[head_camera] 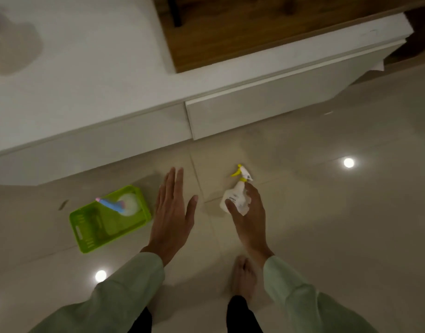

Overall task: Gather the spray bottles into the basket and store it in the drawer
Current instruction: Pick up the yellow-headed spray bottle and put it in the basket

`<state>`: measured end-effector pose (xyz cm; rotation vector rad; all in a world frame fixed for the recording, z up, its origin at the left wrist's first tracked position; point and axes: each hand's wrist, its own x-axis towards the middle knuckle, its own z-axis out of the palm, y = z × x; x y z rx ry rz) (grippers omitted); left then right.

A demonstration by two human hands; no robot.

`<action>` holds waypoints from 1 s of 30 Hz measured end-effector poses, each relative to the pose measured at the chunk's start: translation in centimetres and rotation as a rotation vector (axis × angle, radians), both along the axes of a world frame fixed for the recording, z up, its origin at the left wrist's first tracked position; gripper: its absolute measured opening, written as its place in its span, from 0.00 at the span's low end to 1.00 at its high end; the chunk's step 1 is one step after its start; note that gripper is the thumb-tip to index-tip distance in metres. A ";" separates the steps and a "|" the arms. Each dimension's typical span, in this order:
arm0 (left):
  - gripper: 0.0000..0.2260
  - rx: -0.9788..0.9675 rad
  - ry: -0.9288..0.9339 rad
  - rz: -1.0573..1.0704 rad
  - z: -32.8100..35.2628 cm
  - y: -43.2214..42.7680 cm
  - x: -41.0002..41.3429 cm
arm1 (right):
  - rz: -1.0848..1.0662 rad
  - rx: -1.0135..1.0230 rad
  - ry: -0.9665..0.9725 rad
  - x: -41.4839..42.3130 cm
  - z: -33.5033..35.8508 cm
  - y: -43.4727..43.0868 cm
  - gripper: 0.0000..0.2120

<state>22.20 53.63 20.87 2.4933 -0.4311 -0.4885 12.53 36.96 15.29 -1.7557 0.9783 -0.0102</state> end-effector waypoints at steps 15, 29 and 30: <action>0.30 0.152 0.117 -0.209 -18.4 -9.9 1.9 | -0.203 0.290 0.420 3.7 -21.1 -9.5 0.26; 0.30 0.142 0.052 -0.119 -14.4 -4.5 3.8 | -0.202 0.446 0.167 5.4 -16.3 -7.0 0.10; 0.30 0.132 0.039 -0.100 -12.5 -3.9 4.1 | -0.171 0.424 0.127 5.8 -14.1 -6.4 0.11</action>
